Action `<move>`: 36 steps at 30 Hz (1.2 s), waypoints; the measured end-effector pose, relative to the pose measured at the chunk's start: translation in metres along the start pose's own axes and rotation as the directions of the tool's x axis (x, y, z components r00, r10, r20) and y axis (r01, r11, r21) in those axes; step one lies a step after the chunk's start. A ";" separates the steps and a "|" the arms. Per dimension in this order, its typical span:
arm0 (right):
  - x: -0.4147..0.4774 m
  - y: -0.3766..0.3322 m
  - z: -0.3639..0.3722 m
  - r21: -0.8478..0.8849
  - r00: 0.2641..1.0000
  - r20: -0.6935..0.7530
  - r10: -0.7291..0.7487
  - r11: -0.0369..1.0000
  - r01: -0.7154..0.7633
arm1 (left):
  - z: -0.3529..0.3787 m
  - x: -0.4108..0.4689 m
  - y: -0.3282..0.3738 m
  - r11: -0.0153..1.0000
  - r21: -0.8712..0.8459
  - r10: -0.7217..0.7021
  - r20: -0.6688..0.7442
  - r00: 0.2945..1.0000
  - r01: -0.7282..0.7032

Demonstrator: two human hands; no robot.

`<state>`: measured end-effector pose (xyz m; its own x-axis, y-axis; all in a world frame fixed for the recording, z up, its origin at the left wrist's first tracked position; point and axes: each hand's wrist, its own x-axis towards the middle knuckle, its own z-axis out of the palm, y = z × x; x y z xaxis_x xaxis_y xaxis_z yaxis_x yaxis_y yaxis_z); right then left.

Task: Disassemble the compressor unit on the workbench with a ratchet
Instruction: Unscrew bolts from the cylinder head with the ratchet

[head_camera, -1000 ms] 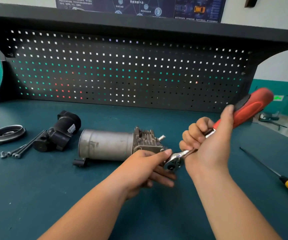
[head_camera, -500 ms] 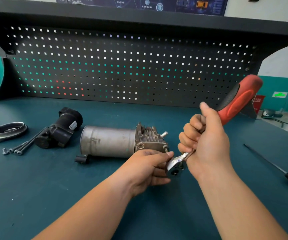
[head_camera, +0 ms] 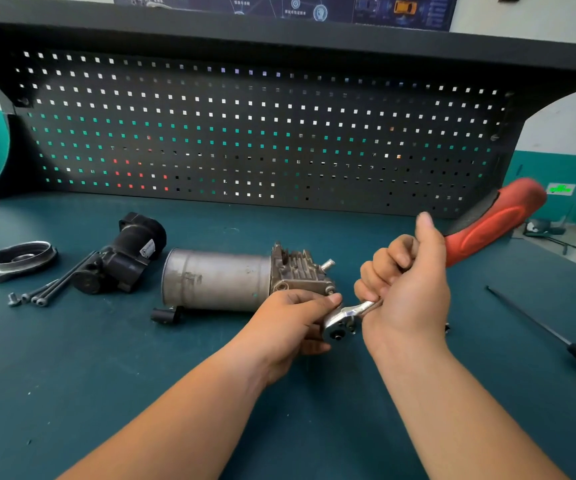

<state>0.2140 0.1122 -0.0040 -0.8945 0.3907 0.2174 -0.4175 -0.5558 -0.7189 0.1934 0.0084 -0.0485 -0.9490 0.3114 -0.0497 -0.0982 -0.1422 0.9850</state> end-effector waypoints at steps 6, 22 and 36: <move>0.008 -0.001 -0.006 0.115 0.996 -0.068 0.066 0.992 -0.058 | -0.001 0.001 0.002 0.767 0.616 0.340 -0.155 0.928 -0.178; 0.018 -0.003 -0.011 0.084 0.993 -0.072 0.091 0.993 -0.085 | -0.009 0.022 0.002 0.121 0.961 0.579 0.136 0.804 -0.250; 0.011 0.001 0.007 -0.165 0.991 0.110 -0.080 0.981 0.097 | -0.007 0.023 0.001 0.185 0.944 0.602 0.111 0.791 -0.274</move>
<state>0.2029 0.1105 0.0018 -0.8704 0.3509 0.3454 -0.4705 -0.3865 -0.7932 0.1696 0.0085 -0.0495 -0.7762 0.2649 0.5721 0.5244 0.7751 0.3525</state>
